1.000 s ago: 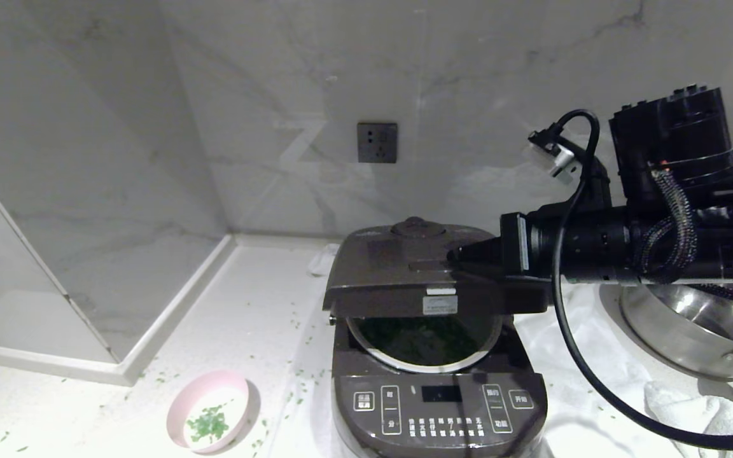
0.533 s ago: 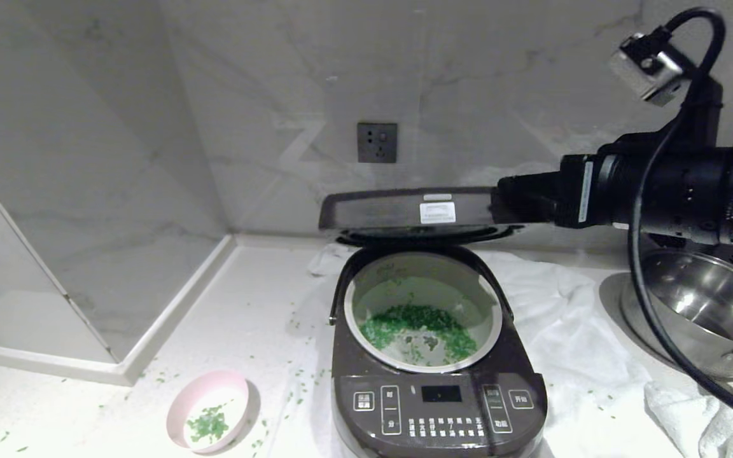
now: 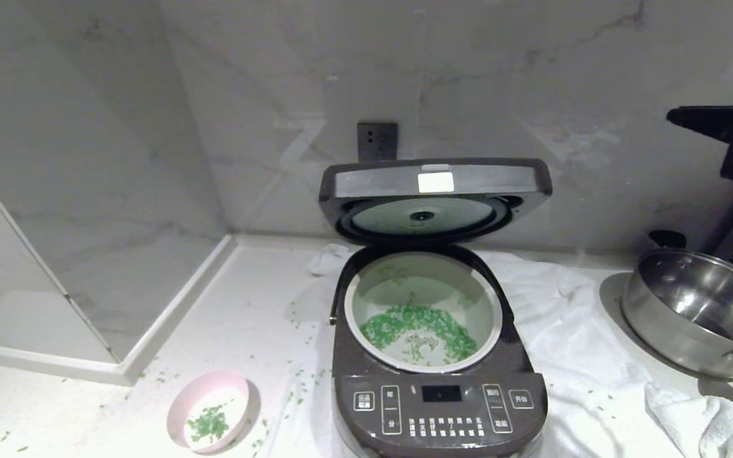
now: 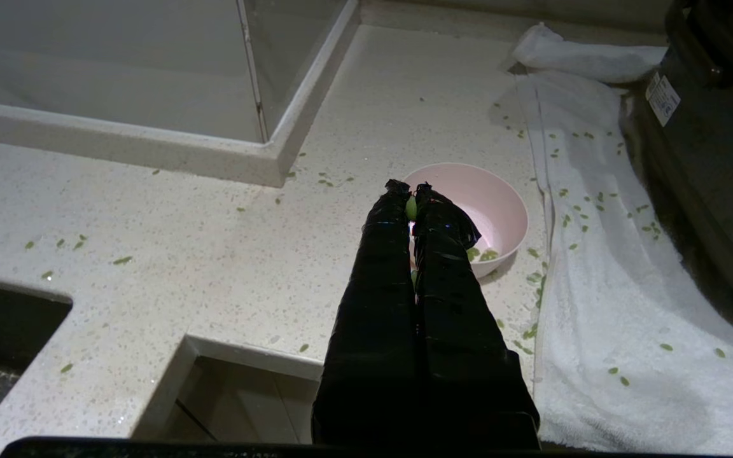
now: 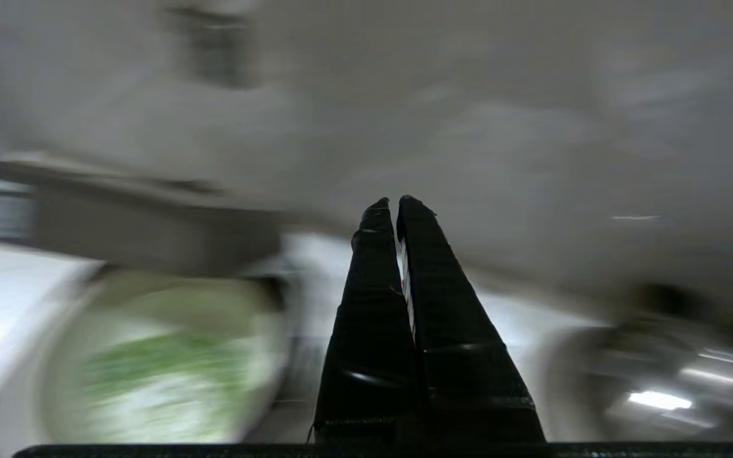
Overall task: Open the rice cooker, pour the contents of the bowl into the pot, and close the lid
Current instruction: Open the rice cooker, then turn on the tap
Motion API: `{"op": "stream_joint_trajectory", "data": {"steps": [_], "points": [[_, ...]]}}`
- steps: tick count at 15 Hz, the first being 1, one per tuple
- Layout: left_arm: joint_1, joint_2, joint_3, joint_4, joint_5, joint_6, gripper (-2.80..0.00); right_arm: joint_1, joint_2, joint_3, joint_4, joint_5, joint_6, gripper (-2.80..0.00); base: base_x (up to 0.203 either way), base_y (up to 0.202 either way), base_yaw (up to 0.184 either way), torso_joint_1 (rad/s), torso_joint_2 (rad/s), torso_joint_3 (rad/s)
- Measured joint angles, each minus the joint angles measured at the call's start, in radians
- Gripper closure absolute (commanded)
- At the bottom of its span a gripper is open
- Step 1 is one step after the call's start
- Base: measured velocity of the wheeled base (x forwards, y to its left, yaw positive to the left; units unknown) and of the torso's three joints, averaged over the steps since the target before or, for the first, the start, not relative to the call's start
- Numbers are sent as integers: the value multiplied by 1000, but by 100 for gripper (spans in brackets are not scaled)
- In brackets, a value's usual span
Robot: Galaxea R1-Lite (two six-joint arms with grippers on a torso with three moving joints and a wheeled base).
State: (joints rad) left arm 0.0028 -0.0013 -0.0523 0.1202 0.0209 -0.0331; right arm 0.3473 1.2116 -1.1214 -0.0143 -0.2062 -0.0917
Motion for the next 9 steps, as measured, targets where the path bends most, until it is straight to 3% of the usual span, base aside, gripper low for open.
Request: {"op": "stream_joint_trajectory", "data": {"steps": [3, 9], "points": [[0, 0, 0, 0, 0, 0, 0, -127, -102, 65, -1, -7, -107, 0, 0, 0, 0, 0, 0, 0], [0, 0, 0, 0, 0, 0, 0, -172, -361, 276, 6, -117, -126, 0, 0, 0, 0, 0, 0, 0]]}}
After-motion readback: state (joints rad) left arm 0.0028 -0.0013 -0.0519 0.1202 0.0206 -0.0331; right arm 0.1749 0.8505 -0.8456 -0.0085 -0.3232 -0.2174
